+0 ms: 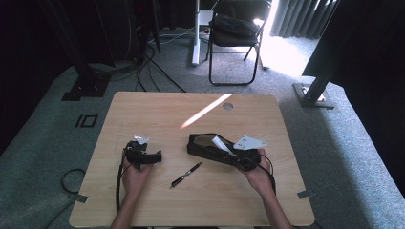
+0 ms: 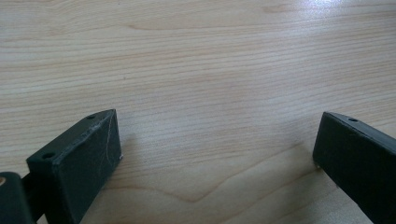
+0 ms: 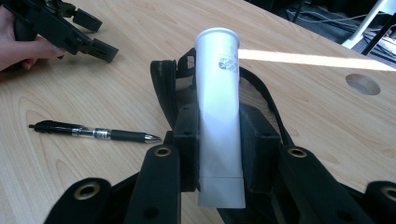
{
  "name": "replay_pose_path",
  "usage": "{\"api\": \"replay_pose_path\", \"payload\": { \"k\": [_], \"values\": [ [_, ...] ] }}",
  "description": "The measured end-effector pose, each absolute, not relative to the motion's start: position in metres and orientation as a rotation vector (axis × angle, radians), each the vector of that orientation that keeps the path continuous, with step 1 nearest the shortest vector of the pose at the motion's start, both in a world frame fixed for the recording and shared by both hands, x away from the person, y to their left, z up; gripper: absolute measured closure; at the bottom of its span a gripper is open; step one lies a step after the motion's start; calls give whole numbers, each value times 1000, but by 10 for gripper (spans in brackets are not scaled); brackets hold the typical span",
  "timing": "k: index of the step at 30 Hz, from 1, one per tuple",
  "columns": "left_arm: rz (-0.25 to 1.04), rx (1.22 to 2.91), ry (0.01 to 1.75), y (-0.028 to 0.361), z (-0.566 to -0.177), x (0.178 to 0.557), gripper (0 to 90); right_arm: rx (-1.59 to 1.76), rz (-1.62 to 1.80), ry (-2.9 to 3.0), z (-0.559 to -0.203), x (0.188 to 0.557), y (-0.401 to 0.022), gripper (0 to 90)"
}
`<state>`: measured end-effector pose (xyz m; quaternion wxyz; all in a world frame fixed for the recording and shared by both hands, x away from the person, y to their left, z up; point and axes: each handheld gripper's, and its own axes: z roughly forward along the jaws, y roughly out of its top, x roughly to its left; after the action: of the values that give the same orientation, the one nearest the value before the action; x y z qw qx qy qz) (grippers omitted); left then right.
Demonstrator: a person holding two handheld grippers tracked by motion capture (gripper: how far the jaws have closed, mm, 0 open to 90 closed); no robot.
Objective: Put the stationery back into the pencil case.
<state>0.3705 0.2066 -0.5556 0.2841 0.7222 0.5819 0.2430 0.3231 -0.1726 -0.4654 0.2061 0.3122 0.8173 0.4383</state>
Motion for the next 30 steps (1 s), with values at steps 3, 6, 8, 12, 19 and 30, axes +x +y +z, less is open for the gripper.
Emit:
{"api": "replay_pose_path", "payload": {
  "k": [3, 6, 8, 12, 19, 30],
  "values": [
    [650, 1932, 1557, 207, -556, 371, 12, 875, 1222, 2275, -467, 325, -173, 710],
    [650, 1933, 1557, 207, -556, 371, 13, 885, 1222, 2275, -468, 327, -173, 710],
    [650, 1933, 1557, 207, -556, 371, 12, 885, 1220, 2276, -468, 327, -174, 710],
    [650, 1932, 1557, 207, -556, 371, 13, 891, 1218, 2278, -470, 330, -174, 710],
    [650, 1932, 1557, 207, -556, 371, 13, 896, 1212, 2283, -472, 332, -174, 710],
    [650, 1933, 1557, 207, -556, 371, 12, 902, 1209, 2287, -474, 337, -173, 710]
  ]
}}
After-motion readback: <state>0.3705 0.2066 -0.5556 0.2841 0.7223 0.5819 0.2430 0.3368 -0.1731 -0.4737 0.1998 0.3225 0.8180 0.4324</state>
